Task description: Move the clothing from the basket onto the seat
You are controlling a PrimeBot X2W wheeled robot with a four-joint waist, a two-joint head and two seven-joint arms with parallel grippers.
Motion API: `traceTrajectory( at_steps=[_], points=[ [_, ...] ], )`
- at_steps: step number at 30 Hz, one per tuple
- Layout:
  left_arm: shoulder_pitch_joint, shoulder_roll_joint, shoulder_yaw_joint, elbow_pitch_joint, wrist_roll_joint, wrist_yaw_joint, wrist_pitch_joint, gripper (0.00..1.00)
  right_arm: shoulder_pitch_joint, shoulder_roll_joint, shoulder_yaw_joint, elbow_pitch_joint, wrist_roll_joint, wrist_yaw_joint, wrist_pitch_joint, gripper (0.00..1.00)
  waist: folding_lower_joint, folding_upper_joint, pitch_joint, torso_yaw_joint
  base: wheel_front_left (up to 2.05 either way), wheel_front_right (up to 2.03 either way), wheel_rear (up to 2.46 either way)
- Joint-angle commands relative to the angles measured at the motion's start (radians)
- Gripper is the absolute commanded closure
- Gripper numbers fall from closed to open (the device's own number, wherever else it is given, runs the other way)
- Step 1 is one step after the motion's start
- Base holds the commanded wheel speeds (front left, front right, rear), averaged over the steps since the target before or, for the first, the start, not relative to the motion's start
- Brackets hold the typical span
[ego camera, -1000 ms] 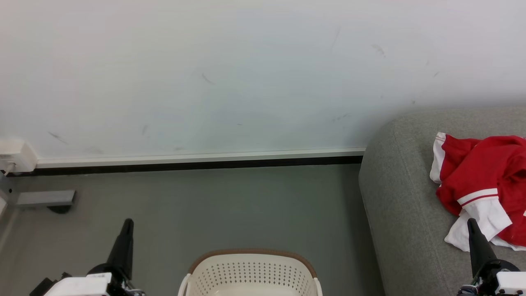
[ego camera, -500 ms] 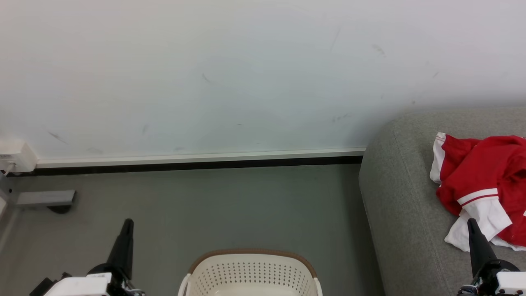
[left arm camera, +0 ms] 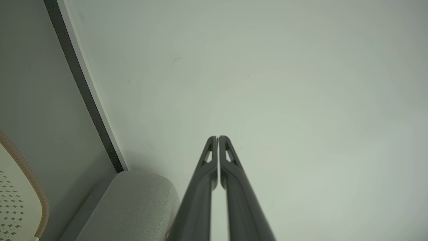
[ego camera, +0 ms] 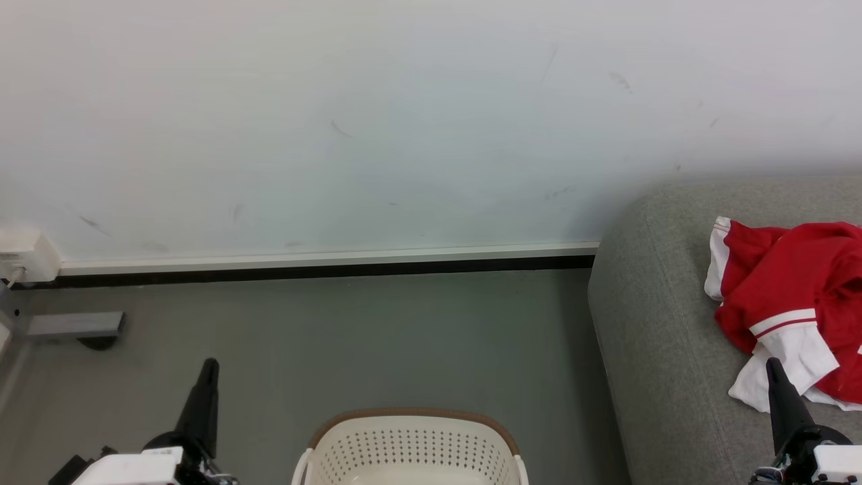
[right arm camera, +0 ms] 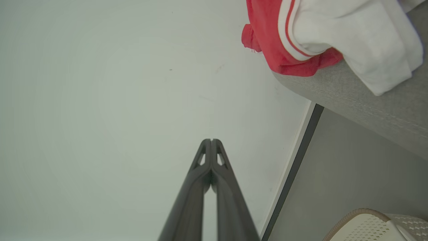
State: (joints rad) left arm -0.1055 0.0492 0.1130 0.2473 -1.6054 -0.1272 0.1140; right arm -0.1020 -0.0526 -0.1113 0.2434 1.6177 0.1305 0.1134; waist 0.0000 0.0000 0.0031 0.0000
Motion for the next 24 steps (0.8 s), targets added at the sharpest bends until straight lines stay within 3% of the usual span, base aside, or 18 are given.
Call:
traceTrajectory(
  at_steps=[1,24],
  points=[
    [-0.008,0.002,0.003,-0.004,-0.014,-0.006,0.004,1.0,-0.013,0.002,-0.005,0.002,-0.007,0.0,0.002,1.0,0.0,0.0,0.0,0.0,0.0,0.0,0.0],
    [-0.008,0.002,0.002,-0.004,-0.014,-0.006,0.004,1.0,-0.013,0.002,-0.006,0.002,-0.008,0.0,0.003,1.0,0.0,0.0,0.0,0.0,0.0,0.0,0.0]
  ],
)
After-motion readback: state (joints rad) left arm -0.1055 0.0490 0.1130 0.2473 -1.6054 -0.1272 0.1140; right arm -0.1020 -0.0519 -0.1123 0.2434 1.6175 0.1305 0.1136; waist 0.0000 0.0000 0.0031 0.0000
